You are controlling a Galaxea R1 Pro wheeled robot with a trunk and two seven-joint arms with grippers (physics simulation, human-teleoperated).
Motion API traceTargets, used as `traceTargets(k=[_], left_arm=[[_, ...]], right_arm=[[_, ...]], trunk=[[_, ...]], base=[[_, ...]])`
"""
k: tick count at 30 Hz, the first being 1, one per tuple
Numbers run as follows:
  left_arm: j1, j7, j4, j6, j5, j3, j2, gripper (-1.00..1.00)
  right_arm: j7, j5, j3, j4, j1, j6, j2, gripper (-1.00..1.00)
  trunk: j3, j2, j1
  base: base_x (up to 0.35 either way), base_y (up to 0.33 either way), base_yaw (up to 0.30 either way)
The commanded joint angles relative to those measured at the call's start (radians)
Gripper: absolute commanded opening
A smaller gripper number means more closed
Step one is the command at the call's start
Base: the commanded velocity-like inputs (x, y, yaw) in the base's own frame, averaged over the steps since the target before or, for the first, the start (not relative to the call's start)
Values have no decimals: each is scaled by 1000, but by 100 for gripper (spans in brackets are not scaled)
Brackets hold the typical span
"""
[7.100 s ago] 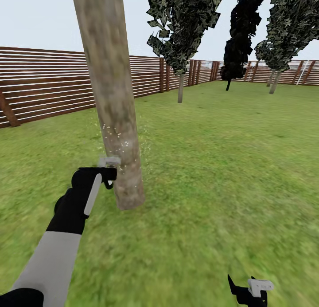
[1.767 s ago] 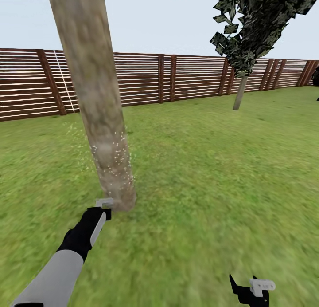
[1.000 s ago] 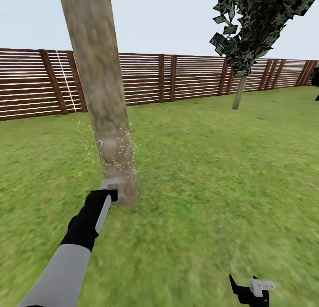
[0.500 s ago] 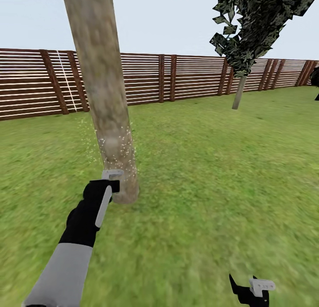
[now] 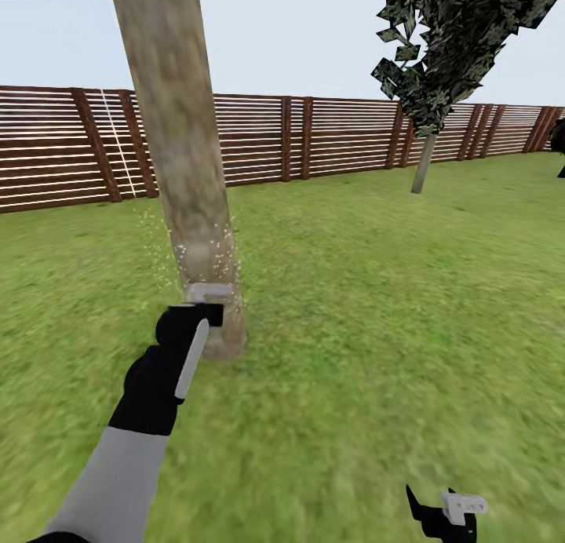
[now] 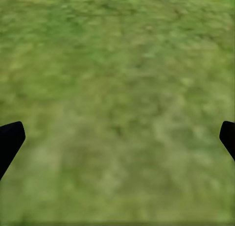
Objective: In the garden, pick up the pesticide atomizer on the floor and spray pesticide onto both trees until each tree trunk is fully covered.
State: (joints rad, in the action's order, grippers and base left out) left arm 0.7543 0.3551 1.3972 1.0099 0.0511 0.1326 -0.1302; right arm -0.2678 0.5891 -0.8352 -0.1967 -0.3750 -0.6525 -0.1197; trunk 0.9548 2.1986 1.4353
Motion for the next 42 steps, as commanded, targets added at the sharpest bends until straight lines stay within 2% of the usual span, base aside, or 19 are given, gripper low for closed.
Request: traceTargets(k=[1, 4, 8, 11, 13, 19, 22, 30, 33, 36, 42], left_arm=[[1, 7, 1, 6, -3, 21, -1, -100], [9, 7, 17, 6, -2, 36, -1, -100], [15, 7, 44, 6, -4, 27, 2, -100], [17, 7, 44, 6, -6, -75, 6, -100], [10, 7, 44, 5, -8, -95, 7, -100], [4, 6, 41, 3, -3, -97, 0, -100], [5, 6, 42, 3, -1, -68, 0, -100], [1, 5, 41, 1, -12, -64, 8, -100], [-6, 5, 34, 0, -15, -81, 33, -100], [-20, 5, 32, 0, -14, -122, 65, -100], [-42, 5, 5, -4, -10, -125, 60, -100]], right_arm=[[-8, 2, -9, 0, -1, -2, 0, 100], [-8, 2, -9, 0, -1, -2, 0, 100], [-8, 2, -9, 0, -1, -2, 0, 100], [-8, 2, -9, 0, -1, -2, 0, 100], [-8, 1, -9, 0, -1, -2, 0, 100], [-8, 2, -9, 0, -1, -2, 0, 100], [-8, 2, -9, 0, -1, -2, 0, 100], [-8, 1, -9, 0, -1, -2, 0, 100], [-8, 1, -9, 0, -1, -2, 0, 100], [-8, 2, -9, 0, -1, -2, 0, 100], [-8, 2, -9, 0, -1, -2, 0, 100]], trunk=[[1, 0, 0], [1, 0, 0], [1, 0, 0], [1, 0, 0], [1, 0, 0], [1, 0, 0], [1, 0, 0], [-2, 0, 0], [-2, 0, 0], [-2, 0, 0], [-2, 0, 0]], base=[[0, 0, 0], [0, 0, 0], [0, 0, 0], [0, 0, 0], [0, 0, 0], [235, 0, 0], [190, 0, -9], [9, 0, -239], [0, 0, -28], [0, 0, -2], [-32, -93, 0]])
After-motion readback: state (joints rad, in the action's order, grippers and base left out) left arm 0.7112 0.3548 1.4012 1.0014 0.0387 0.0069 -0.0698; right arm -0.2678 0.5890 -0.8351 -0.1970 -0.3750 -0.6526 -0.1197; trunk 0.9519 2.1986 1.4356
